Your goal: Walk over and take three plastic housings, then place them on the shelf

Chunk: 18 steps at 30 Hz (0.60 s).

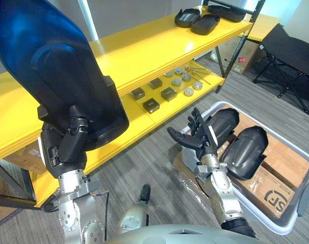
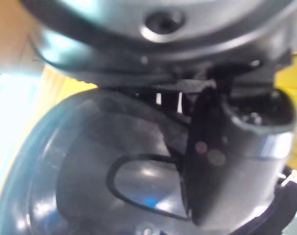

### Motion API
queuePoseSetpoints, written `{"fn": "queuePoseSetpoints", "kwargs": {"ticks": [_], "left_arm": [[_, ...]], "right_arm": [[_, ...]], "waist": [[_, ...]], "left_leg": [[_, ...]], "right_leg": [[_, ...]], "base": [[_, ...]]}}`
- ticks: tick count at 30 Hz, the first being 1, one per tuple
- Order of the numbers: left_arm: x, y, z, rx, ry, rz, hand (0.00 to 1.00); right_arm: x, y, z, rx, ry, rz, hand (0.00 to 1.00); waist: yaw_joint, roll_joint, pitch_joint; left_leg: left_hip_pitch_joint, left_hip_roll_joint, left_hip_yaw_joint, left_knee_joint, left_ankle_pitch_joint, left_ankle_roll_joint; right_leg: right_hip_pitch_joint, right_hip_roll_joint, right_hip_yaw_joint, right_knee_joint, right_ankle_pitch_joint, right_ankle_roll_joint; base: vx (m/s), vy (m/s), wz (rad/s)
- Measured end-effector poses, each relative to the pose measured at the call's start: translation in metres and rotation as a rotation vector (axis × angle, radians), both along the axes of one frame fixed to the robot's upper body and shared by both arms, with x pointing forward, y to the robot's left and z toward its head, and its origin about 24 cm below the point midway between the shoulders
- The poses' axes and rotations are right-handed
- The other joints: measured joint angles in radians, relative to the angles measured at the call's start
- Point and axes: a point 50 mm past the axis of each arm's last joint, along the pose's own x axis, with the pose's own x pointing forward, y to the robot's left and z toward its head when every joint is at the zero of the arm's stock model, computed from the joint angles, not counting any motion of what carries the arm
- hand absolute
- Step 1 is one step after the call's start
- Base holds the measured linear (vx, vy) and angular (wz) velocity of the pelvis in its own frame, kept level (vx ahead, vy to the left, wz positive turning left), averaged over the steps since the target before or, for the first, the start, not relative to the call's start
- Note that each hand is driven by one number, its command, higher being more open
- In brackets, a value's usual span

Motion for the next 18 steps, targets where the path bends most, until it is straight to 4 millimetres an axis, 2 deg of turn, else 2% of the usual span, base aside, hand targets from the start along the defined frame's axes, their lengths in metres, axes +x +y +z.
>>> {"fn": "queuePoseSetpoints", "kwargs": {"ticks": [1,2,3,4,6,8,9,10,11,12,13,15,16,17,18], "left_arm": [[0.0,0.0,0.0,0.001,0.002,-0.002,0.0],[0.001,-0.001,0.0,0.006,-0.001,-0.004,0.0],[0.0,0.0,0.0,0.008,0.002,-0.001,0.0],[0.0,0.001,0.0,0.018,0.004,0.004,0.0],[0.0,0.002,0.001,0.02,0.0,0.008,0.0],[0.0,0.002,0.001,0.021,0.001,0.009,0.0],[0.0,0.003,0.001,0.03,0.001,0.008,0.0],[0.0,0.003,0.002,0.048,-0.003,0.006,0.0],[0.0,0.004,0.003,0.062,-0.003,0.01,0.0],[-0.001,0.008,0.004,0.095,0.004,0.022,0.0],[-0.002,0.011,0.005,0.113,0.008,0.03,0.0],[-0.001,0.017,0.007,0.124,0.007,0.059,0.0],[-0.001,0.018,0.007,0.12,0.007,0.071,0.0],[0.001,0.02,0.009,0.11,-0.002,0.088,0.0],[0.003,0.02,0.01,0.108,-0.009,0.092,0.0]], "right_arm": [[0.0,0.0,0.001,0.001,-0.007,0.0,1.0],[0.001,0.001,0.005,0.008,-0.029,0.0,1.0],[0.001,0.002,0.007,0.008,-0.038,0.002,1.0],[0.001,0.004,0.008,0.015,-0.053,0.005,1.0],[0.002,0.009,0.011,0.017,-0.072,0.022,1.0],[0.004,0.012,0.013,0.018,-0.076,0.02,1.0],[0.003,0.012,0.013,0.016,-0.074,0.01,1.0],[0.004,0.011,0.013,0.017,-0.078,0.0,1.0],[0.004,0.011,0.014,0.018,-0.079,-0.002,1.0],[0.004,0.011,0.014,0.02,-0.083,-0.002,1.0],[0.004,0.012,0.015,0.018,-0.089,0.001,1.0],[0.008,0.017,0.02,0.021,-0.117,0.019,1.0],[0.01,0.018,0.022,0.021,-0.128,0.025,1.0],[0.014,0.019,0.028,0.02,-0.159,0.036,1.0],[0.015,0.02,0.031,0.02,-0.17,0.04,1.0]], "waist": [[0.001,-0.006,0.003],[0.008,-0.034,0.022],[0.015,-0.026,0.024],[0.011,-0.033,0.028],[0.016,-0.049,0.038],[0.022,-0.046,0.05],[0.024,-0.042,0.051],[0.027,-0.038,0.053],[0.029,-0.038,0.054],[0.029,-0.04,0.055],[0.024,-0.037,0.058],[0.021,-0.027,0.064],[0.018,-0.025,0.066],[0.013,-0.007,0.075],[0.007,-0.007,0.075]], "left_leg": [[0.0,-0.001,0.02,0.0,-0.023,-0.006],[-0.007,-0.011,0.074,0.073,-0.052,0.03],[-0.006,-0.012,0.081,0.129,-0.055,0.034],[-0.02,-0.024,0.085,0.162,-0.08,0.025],[-0.046,-0.046,0.084,0.237,-0.123,0.038],[-0.054,-0.06,0.078,0.309,-0.182,0.055],[-0.05,-0.067,0.07,0.336,-0.21,0.065],[-0.041,-0.073,0.064,0.346,-0.231,0.069],[-0.032,-0.077,0.063,0.342,-0.237,0.074],[-0.005,-0.084,0.058,0.318,-0.244,0.082],[0.031,-0.086,0.044,0.271,-0.246,0.092],[0.071,-0.079,0.024,0.225,-0.237,0.119],[0.081,-0.074,0.023,0.218,-0.236,0.121],[0.091,-0.065,0.017,0.216,-0.237,0.122],[0.091,-0.066,0.01,0.216,-0.238,0.121]], "right_leg": [[0.0,-0.014,-0.002,-0.004,0.001,-0.003],[0.003,-0.045,-0.001,0.0,0.0,-0.003],[0.007,-0.047,0.001,0.004,-0.003,-0.003],[0.009,-0.06,-0.003,0.02,-0.011,0.003],[0.019,-0.085,-0.018,0.04,-0.014,0.013],[0.026,-0.109,-0.029,0.122,-0.009,0.014],[-0.005,-0.141,-0.024,0.241,-0.002,0.002],[-0.062,-0.174,-0.008,0.377,0.027,-0.047],[-0.094,-0.192,0.006,0.442,0.053,-0.088],[-0.148,-0.214,0.048,0.55,0.131,-0.133],[-0.196,-0.219,0.104,0.63,0.193,-0.11],[-0.258,-0.191,0.127,0.653,0.078,-0.087],[-0.274,-0.173,0.125,0.627,0.047,-0.089],[-0.307,-0.122,0.134,0.517,0.019,-0.099],[-0.324,-0.102,0.15,0.466,0.019,-0.099]], "base": [[0.0,0.0,0.0],[0.03,0.033,-0.08],[0.08,0.044,-0.01],[0.1,0.029,0.07],[0.11,0.055,0.16],[0.14,0.103,0.22],[0.1,0.11,0.32],[0.1,0.123,0.28],[0.13,0.134,0.22],[0.19,0.144,0.19],[0.19,0.1,0.22],[0.17,0.058,0.06],[0.18,0.088,-0.01],[0.13,0.061,0.06],[0.13,0.035,0.31]]}}
